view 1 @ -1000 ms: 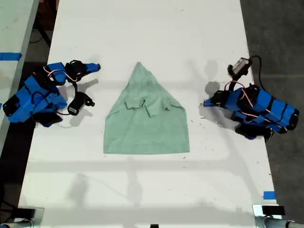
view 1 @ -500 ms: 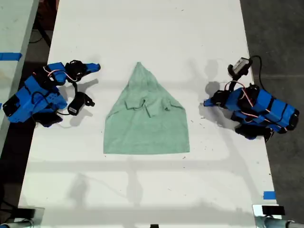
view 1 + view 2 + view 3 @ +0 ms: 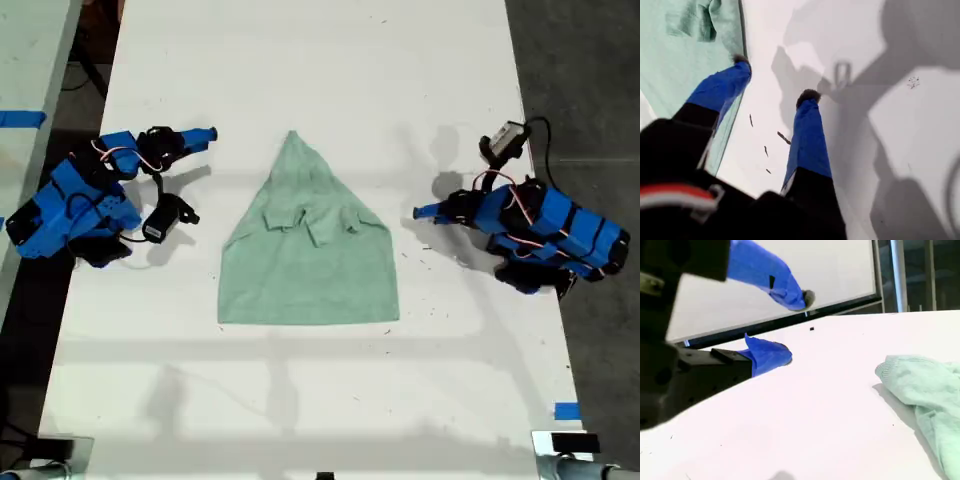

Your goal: Fold t shirt

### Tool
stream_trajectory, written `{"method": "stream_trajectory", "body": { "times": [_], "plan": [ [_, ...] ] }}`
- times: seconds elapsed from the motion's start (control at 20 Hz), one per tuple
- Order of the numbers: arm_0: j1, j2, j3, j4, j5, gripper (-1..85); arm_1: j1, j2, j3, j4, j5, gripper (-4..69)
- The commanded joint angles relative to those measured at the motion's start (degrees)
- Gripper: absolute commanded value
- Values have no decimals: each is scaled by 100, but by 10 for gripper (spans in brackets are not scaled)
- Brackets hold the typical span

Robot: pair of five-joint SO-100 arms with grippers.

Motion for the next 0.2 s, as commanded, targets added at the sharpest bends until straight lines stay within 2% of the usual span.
{"method": "stream_trajectory", "body": {
  "times": [0.0,0.1,0.15],
  "plan": [
    [-97,62,229,9,-114,155,-62,53,88,-141,-79,263],
    [-105,62,229,9,-114,144,-62,53,88,-132,-62,270],
    [-105,62,229,9,-114,10,-44,53,97,-132,-35,59]
  ]
}}
